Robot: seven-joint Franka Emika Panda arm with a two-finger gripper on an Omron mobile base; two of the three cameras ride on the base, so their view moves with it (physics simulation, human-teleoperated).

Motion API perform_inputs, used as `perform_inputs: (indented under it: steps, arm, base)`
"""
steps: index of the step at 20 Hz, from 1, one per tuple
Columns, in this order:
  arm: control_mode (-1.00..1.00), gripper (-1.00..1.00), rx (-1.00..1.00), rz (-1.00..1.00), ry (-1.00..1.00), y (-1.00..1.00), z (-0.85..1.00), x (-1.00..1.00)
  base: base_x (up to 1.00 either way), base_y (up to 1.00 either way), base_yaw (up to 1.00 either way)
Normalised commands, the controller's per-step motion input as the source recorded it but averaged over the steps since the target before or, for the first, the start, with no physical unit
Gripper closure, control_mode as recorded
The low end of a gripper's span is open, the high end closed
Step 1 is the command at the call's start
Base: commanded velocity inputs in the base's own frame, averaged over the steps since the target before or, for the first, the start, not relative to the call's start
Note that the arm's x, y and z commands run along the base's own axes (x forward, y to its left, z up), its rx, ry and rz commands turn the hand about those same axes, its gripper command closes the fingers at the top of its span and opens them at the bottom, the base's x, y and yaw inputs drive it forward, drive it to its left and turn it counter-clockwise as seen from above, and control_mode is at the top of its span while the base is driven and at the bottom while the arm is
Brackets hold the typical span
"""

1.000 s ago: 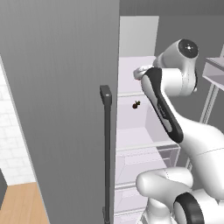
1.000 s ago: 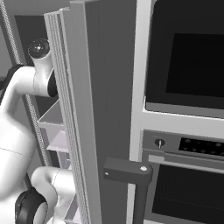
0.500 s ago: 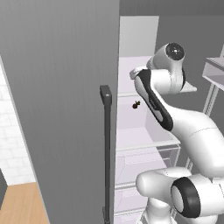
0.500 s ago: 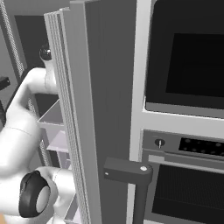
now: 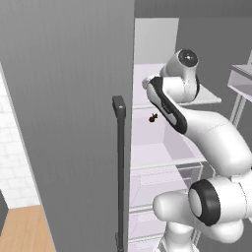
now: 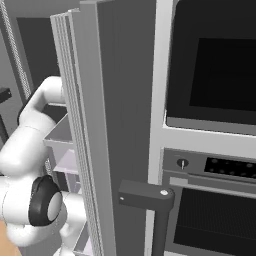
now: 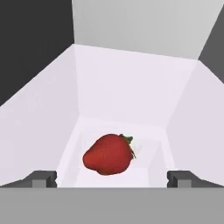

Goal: Take the strawberry from the fridge and place it on top of the pancake, located on the dining counter.

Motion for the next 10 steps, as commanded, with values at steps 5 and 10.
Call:
perform_inputs:
  steps: [5,10]
  arm:
    - [-1.00,-1.00,0.01,0.00,0.04,0.00,-0.15,0.50]
    - [-1.00,-1.00,0.01,0.00,0.05,0.00,-0.11,0.31]
  base:
    - [0.00,0.00,0.00]
    - [0.00,0.00,0.00]
